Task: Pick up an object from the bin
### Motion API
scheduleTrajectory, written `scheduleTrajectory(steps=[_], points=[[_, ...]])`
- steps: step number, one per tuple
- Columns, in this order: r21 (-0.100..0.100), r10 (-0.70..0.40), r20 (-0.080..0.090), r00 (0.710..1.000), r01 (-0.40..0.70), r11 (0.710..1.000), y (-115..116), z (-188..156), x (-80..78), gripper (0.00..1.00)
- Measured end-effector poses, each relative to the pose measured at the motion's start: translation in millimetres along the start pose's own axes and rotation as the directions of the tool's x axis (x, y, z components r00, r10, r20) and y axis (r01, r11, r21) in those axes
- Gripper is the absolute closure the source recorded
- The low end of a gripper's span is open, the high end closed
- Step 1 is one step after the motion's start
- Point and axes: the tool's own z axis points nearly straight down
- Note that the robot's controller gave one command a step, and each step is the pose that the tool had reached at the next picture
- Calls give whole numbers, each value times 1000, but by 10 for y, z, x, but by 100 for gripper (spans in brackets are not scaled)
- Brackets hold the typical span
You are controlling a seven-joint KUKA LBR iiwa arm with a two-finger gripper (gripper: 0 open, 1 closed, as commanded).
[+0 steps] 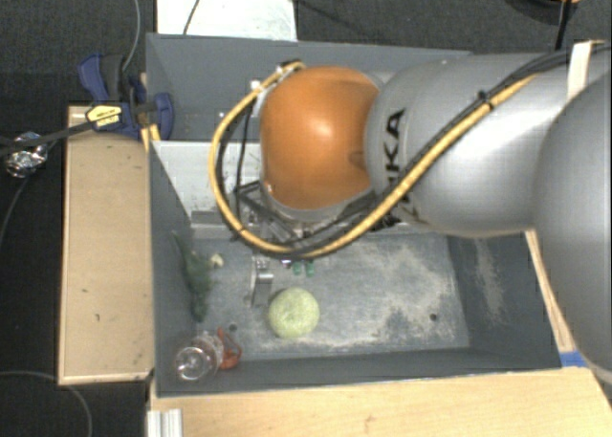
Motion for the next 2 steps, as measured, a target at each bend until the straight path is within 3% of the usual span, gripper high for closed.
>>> scheduleTrajectory(steps=[1,2], points=[[-2,5,8,1000,-5,1000,-12,-46,-20,0],[-2,-79,6,997,79,997,-285,-8,33,0]])
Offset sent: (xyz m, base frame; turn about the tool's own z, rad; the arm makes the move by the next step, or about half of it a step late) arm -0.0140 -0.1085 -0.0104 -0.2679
